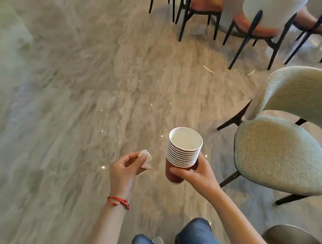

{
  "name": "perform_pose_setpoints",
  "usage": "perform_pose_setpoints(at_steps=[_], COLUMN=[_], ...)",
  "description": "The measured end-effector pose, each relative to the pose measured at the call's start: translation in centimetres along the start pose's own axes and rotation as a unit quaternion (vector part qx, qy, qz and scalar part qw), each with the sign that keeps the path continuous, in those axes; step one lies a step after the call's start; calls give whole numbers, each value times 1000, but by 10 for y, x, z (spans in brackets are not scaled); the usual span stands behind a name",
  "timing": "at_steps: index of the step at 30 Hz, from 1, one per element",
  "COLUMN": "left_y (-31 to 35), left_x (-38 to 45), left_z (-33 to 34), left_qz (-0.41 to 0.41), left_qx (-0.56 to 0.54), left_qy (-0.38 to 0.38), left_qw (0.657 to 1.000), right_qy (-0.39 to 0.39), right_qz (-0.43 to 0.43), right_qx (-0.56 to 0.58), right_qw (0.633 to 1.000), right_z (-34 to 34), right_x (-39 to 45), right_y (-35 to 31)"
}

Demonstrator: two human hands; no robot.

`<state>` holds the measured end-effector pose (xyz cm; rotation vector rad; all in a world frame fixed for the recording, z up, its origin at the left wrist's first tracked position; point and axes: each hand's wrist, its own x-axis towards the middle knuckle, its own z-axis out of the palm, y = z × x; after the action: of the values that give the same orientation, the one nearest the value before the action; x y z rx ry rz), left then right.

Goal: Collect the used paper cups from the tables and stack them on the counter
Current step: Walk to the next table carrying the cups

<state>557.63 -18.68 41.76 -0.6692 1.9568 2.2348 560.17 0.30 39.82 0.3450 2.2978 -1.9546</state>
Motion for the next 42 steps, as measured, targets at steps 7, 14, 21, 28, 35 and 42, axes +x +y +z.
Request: perform_pose_setpoints(at_steps=[7,14,21,28,35,42], left_y=[16,51,106,145,203,273], left_x=[81,200,321,445,620,783], left_z=[32,85,132,158,174,204], left_qz=[-16,-21,10,15,13,29], left_qx=[12,13,5,8,-10,-8], left_qy=[-5,11,30,46,44,31], left_qw=[1000,1000,999,999,999,999], right_qy=[5,-18,-22,-42,-45,-6], right_qz=[1,12,7,-10,-12,-21], right_qx=[-30,-25,-12,-19,-17,-8], right_qw=[1000,999,1000,999,999,1000], right_z=[-7,-13,-26,0,43,61], right_x=[83,224,376,516,683,846], right_y=[-9,-19,-57,-92,-130,-186])
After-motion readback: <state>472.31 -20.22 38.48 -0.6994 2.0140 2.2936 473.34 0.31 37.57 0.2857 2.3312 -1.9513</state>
